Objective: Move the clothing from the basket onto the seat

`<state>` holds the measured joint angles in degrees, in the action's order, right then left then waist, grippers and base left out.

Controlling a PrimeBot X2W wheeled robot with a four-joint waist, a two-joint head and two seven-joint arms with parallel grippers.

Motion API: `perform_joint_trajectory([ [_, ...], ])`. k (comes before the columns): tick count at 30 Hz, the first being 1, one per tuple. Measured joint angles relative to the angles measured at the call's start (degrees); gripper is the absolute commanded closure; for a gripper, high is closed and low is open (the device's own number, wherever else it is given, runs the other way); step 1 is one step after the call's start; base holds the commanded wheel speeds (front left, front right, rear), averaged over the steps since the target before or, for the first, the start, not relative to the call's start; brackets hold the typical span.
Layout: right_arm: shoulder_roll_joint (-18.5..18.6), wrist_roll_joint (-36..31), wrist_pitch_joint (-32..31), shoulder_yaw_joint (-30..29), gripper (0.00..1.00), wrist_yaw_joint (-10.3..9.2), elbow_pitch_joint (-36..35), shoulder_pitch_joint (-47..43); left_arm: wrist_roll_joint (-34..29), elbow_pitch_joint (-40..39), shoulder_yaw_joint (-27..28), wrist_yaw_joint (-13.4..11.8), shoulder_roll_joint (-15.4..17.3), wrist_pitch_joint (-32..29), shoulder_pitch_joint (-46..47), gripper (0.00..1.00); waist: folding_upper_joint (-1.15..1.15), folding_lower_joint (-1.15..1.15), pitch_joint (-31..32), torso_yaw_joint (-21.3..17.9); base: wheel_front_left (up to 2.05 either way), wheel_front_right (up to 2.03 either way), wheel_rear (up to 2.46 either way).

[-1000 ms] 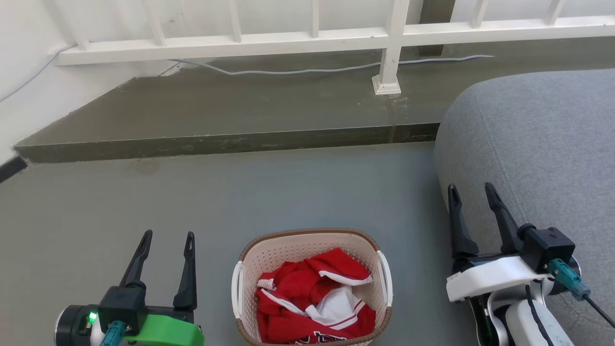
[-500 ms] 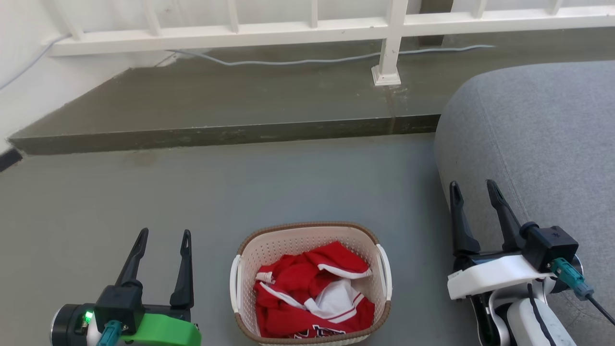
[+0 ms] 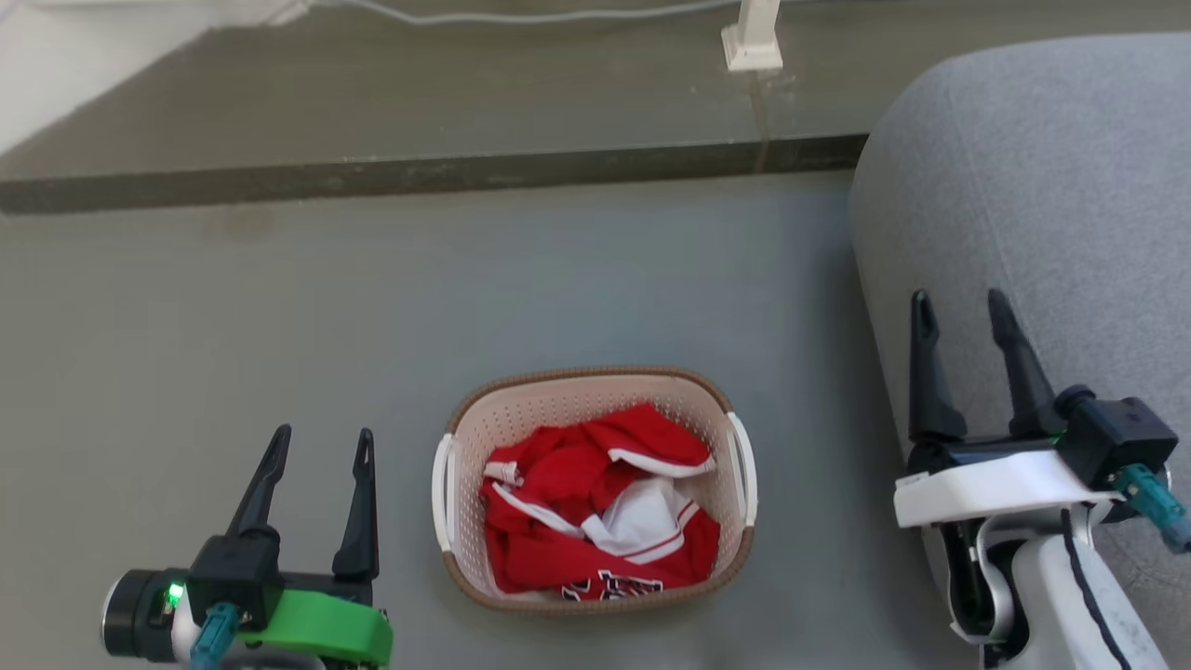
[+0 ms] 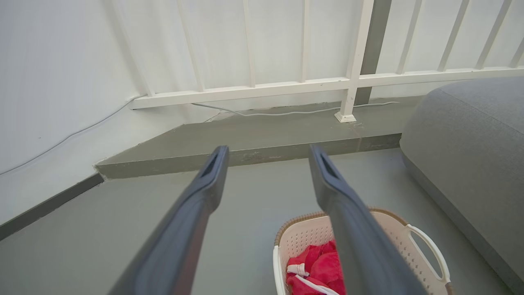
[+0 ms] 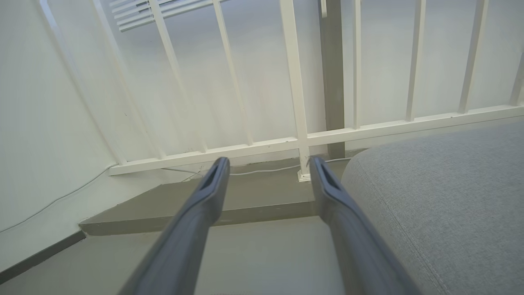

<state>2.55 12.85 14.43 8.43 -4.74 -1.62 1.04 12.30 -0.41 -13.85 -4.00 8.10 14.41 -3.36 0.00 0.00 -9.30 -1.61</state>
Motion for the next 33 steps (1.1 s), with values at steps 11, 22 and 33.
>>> perform_joint_trajectory([
  [11, 0.0, -0.3, 0.0, -2.9, 0.00, -0.91, -1.6, 4.5, -0.5, 5.7, -1.9, 1.3, -0.3, -0.8, 6.9, 0.00, 0.00, 0.00, -8.5, -0.4, 0.00, 0.00, 0.00],
  [22, 0.0, -0.3, 0.1, -4.0, 0.00, -0.91, -4.1, 11.5, -3.6, 13.1, -5.5, 4.1, -1.0, -3.2, 17.2, 0.00, 0.00, 0.01, -17.5, -1.5, 0.00, 0.00, 0.00],
  [33, 0.1, -0.4, 0.2, -3.7, 0.00, -0.89, -6.1, 18.8, -5.9, 19.9, -7.2, 5.9, -1.4, -4.9, 26.3, 0.00, 0.00, 0.01, -25.6, -2.8, 0.00, 0.00, 0.00],
])
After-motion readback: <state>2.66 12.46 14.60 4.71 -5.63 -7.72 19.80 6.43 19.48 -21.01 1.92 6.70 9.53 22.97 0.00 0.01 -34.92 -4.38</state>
